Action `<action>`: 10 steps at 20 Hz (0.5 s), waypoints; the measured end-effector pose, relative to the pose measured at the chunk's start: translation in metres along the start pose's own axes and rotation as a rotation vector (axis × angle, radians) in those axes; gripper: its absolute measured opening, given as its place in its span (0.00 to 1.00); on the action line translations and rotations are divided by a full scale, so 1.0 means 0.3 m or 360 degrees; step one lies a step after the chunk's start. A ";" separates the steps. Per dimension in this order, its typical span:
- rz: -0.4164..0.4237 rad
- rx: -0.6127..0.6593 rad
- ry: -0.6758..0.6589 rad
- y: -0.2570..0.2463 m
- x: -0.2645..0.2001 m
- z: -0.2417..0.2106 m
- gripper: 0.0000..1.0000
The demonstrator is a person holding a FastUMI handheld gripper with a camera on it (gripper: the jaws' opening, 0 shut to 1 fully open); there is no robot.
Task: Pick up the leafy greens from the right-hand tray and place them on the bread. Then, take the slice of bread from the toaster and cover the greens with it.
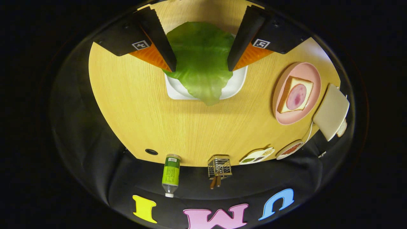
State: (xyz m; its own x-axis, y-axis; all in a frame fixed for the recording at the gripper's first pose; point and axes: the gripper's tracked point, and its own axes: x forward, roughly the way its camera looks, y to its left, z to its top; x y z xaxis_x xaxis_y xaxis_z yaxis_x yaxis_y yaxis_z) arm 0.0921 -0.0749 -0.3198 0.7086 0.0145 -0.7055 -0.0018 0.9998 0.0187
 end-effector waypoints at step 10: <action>0.0023 0.0011 0.0025 0.008 0.016 0.001 0.57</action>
State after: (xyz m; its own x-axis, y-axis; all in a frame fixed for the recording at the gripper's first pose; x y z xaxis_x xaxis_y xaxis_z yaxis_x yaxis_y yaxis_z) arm 0.0959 -0.0723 -0.3230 0.6973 0.0292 -0.7162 -0.0070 0.9994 0.0339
